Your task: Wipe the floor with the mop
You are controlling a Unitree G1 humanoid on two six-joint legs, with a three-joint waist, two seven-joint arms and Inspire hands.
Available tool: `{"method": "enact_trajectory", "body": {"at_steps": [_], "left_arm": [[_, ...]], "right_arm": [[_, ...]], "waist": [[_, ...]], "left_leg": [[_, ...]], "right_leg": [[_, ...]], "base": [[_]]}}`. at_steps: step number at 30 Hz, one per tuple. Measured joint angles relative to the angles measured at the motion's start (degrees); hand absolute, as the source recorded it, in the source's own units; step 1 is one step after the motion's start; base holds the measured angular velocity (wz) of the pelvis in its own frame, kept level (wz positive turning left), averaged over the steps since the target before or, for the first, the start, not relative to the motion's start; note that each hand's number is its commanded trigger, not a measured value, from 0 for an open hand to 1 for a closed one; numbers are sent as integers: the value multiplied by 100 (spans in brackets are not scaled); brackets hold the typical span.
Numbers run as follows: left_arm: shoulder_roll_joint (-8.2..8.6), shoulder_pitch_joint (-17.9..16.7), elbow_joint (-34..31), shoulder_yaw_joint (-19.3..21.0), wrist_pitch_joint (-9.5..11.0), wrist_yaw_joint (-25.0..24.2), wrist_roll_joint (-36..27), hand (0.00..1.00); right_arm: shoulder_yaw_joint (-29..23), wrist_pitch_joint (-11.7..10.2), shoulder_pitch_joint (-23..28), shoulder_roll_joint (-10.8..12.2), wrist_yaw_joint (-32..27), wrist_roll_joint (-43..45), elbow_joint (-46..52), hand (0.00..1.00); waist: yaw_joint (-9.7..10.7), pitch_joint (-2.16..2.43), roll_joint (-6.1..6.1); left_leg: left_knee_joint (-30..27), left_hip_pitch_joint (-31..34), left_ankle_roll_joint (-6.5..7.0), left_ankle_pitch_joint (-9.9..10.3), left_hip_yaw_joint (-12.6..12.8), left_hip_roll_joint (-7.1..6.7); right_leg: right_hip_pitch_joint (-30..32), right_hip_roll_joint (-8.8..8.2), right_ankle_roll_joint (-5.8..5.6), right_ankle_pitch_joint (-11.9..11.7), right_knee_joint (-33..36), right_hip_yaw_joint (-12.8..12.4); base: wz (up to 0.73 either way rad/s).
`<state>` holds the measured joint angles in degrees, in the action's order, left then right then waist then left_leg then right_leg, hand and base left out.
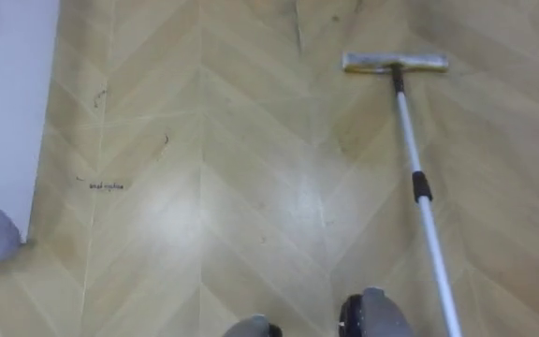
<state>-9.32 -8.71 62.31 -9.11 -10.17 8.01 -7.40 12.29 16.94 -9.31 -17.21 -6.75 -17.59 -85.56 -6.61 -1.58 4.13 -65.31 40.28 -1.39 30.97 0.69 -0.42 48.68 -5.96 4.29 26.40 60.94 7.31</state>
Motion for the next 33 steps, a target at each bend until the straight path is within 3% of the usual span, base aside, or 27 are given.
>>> {"method": "enact_trajectory", "body": {"at_steps": [2, 3, 5, 6, 8, 9, 10, 11, 12, 14, 15, 16, 18, 20, 23, 24, 25, 26, 27, 28, 29, 30, 31, 33], "left_arm": [[-86, -175, -307, -22, -63, 70, -1, 0], [-163, -290, -473, -26, -72, 75, 4, 0], [-187, -359, -505, -26, -78, 94, 10, 0], [-174, -404, -481, -29, -126, 90, 19, 0], [-168, -422, -478, -28, -146, 46, 28, 0], [-161, -407, -453, -28, -142, -25, 24, 0], [-160, -359, -419, -25, -151, -107, 25, 0], [-161, -365, -409, -17, -148, -139, 18, 0], [-158, -272, -415, -14, -141, -186, 23, 0], [-128, -109, -385, 37, -95, -224, 25, 0], [-106, -54, -407, 55, -57, -223, 36, 0], [-90, -56, -427, 45, -11, -222, 43, 0], [-66, -97, -421, 32, 14, -223, 62, 0], [-56, -83, -341, -1, 11, -206, 74, 0], [19, -95, -231, -15, -8, -197, 72, 0], [24, -108, -192, -6, -63, -187, 73, 0], [34, -100, -172, -5, -145, -147, 68, 0], [35, -93, -173, -3, -161, -126, 66, 0], [20, -94, -175, 5, -166, -92, 40, 0], [9, -105, -204, 1, -196, -71, 3, 0], [1, -104, -231, -5, -221, -63, -6, 0], [-50, -103, -326, -34, -266, -38, -117, 0], [-100, -105, -411, -77, -268, 27, -195, 0], [-161, -119, -459, -81, -266, 41, -202, 0]], "right_arm": [[45, -7, -612, -253, -5, -30, 98, 100], [163, -83, -1008, -318, 3, -50, 162, 100], [218, -241, -1414, -426, 34, -73, 327, 100], [211, -367, -1605, -465, 99, -99, 439, 100], [206, -521, -1633, -379, 212, -318, 568, 100], [201, -574, -1560, -294, 278, -526, 565, 100], [214, -610, -1374, -249, 371, -795, 557, 100], [206, -652, -1224, -256, 427, -949, 552, 100], [212, -709, -880, -296, 462, -1171, 545, 100], [205, -732, -338, -379, 493, -1274, 431, 100], [214, -728, 34, -392, 472, -1114, 286, 100], [220, -672, 420, -334, 348, -1054, 245, 100], [219, -604, 801, -203, 168, -1037, 246, 100], [223, -554, 975, 41, 34, -1021, 264, 100], [131, -461, 916, 300, 3, -781, 305, 100], [92, -382, 836, 313, 26, -662, 293, 100], [73, -288, 732, 266, 34, -586, 308, 100], [17, -227, 654, 233, 35, -520, 299, 100], [-64, -68, 399, 126, 50, -419, 290, 100], [-61, 40, 38, -39, 83, -345, 269, 100], [-57, 47, -146, -136, 115, -323, 262, 100], [-9, 43, -533, -297, 190, -258, 257, 100], [50, -16, -904, -385, 234, -240, 259, 100], [178, -216, -1267, -471, 343, -362, 311, 100]], "waist": [[-150, -2, -152], [-220, -13, -270], [-338, -62, -367], [-378, -57, -407], [-408, -49, -441], [-439, -47, -452], [-433, -29, -420], [-427, -21, -395], [-425, -4, -339], [-382, 25, -252], [-288, 61, -173], [-234, 119, -83], [-151, 122, 55], [-113, 101, 90], [12, 74, 134], [9, 55, 93], [33, 58, 109], [20, 64, 117], [-7, 41, 67], [-41, 15, 28], [-49, 8, 17], [-98, 4, -36], [-169, -6, -89], [-391, -20, -240]], "left_leg": [[-408, 227, -85, -247, -3, 141], [-631, 422, -113, -397, -3, 207], [-441, 695, -105, -392, 69, 225], [-64, 871, -76, -412, 129, 230], [847, 967, 41, -576, 255, 167], [1197, 942, 241, -942, 276, 83], [1382, 794, 383, -1184, 314, 66], [1420, 714, 462, -1207, 364, 65], [1440, 595, 600, -1144, 436, 44], [1435, 480, 731, -989, 519, -66], [1402, 374, 827, -881, 598, -150], [1363, 256, 899, -728, 684, -154], [1363, 41, 951, -521, 656, -160], [1408, -98, 951, -424, 643, -163], [1527, -332, 892, -315, 301, -365], [1544, -452, 855, -235, 158, -457], [1473, -521, 803, -122, 55, -502], [1426, -539, 766, -70, 32, -511], [1239, -559, 693, -20, 75, -518], [836, -441, 583, -77, 119, -501], [579, -335, 470, -138, 156, -465], [45, -96, 200, -303, 301, -328], [-440, 148, 78, -518, 361, -179], [-811, 429, 81, -741, 382, -6]], "right_leg": [[-6, 138, 63, 76, 44, 11], [-30, 201, 162, 55, 44, 31], [-177, 219, 208, 64, -21, 106], [-314, 221, 227, 75, -149, 190], [-566, 226, 171, 118, -395, 267], [-766, 204, 108, 153, -529, 277], [-975, 183, 15, 201, -664, 304], [-1067, 158, -45, 234, -717, 323], [-1192, 126, -89, 257, -778, 264], [-1200, 60, -212, 220, -490, 61], [-1094, -23, -376, 49, -77, -57], [-936, -24, -452, -253, 411, -183], [-661, 81, -531, -682, 875, -437], [-331, 174, -565, -581, 747, -537], [18, 318, -501, -563, -487, -436], [-18, 363, -402, -627, -1046, -397], [-96, 362, -244, -729, -1069, -344], [-124, 332, -196, -700, -1009, -297], [-154, 205, -143, -667, -840, -203], [-152, 117, -45, -529, -642, -126], [-144, 103, -31, -450, -549, -109], [-103, 126, 23, -307, -360, -115], [-80, 223, 46, -207, -250, -123], [-112, 331, 131, -129, -210, -121]], "base": [[9], [11], [11], [16], [22], [19], [19], [27], [37], [40], [39], [30], [-16], [-49], [-48], [-26], [-15], [3], [0], [4], [11], [13], [8], [-10]]}}
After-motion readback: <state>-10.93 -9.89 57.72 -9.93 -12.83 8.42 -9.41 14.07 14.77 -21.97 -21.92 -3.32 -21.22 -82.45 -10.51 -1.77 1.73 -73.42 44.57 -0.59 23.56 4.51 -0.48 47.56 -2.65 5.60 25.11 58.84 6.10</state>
